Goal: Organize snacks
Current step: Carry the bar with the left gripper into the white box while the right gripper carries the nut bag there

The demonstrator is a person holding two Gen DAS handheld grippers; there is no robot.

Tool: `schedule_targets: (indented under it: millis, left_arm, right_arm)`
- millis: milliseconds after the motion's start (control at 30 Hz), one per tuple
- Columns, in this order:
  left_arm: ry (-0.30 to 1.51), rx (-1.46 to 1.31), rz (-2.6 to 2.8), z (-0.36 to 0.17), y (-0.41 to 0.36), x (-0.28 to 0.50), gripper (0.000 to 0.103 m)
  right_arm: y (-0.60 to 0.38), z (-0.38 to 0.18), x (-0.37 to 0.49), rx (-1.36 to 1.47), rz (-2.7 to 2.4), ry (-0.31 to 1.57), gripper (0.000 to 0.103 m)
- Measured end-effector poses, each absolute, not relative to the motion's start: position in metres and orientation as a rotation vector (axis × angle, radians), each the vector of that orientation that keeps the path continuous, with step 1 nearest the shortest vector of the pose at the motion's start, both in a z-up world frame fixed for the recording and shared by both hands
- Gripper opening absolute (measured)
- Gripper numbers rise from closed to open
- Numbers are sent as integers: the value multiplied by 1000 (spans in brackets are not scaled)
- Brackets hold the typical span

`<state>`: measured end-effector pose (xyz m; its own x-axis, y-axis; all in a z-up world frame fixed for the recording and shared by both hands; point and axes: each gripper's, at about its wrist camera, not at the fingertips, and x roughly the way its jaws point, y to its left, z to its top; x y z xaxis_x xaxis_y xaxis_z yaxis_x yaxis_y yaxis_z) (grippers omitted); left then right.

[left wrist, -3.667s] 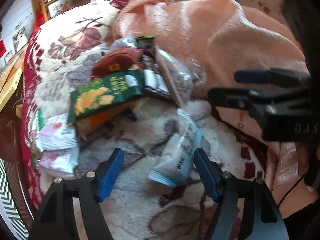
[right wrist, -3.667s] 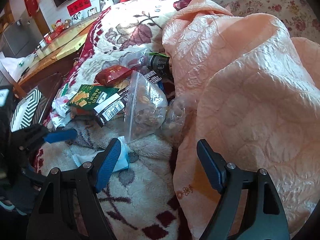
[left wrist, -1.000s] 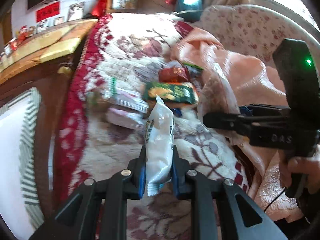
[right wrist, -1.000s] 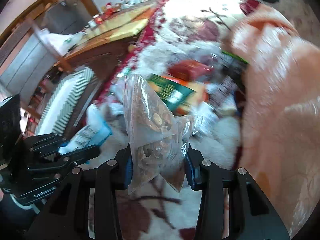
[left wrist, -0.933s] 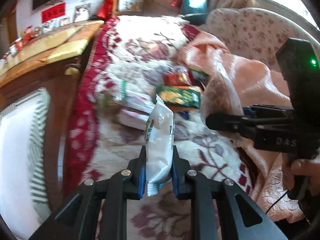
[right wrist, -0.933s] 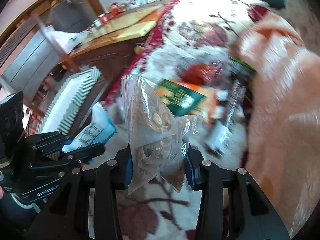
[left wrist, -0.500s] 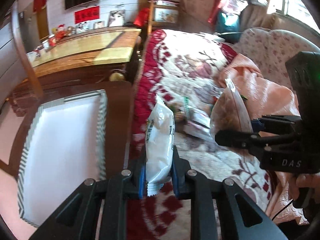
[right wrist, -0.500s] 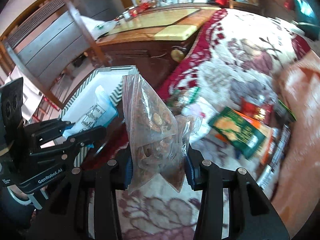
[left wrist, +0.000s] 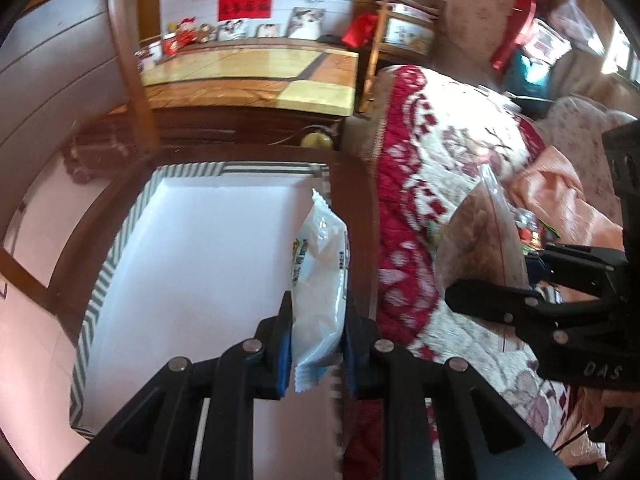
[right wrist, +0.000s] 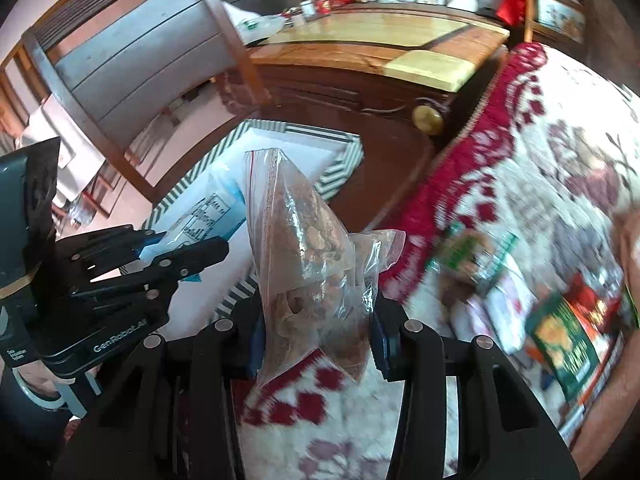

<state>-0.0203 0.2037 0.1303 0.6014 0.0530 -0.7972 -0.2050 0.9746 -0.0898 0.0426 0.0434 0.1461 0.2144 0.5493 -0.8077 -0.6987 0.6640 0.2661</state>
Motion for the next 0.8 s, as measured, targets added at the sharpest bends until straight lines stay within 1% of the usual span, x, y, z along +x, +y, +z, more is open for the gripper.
schedule_targets:
  millis: [233, 433, 800]
  left_arm:
    - [949, -229, 245, 113, 243, -15, 23]
    - [982, -294, 309, 97, 272, -8, 23]
    - [1015, -387, 386, 79, 301, -10, 23]
  right_arm:
    - [93, 143, 49, -211, 930, 1048, 41]
    - [137, 140, 51, -301, 970, 1038, 41]
    - [189, 112, 42, -474, 992, 1060, 41]
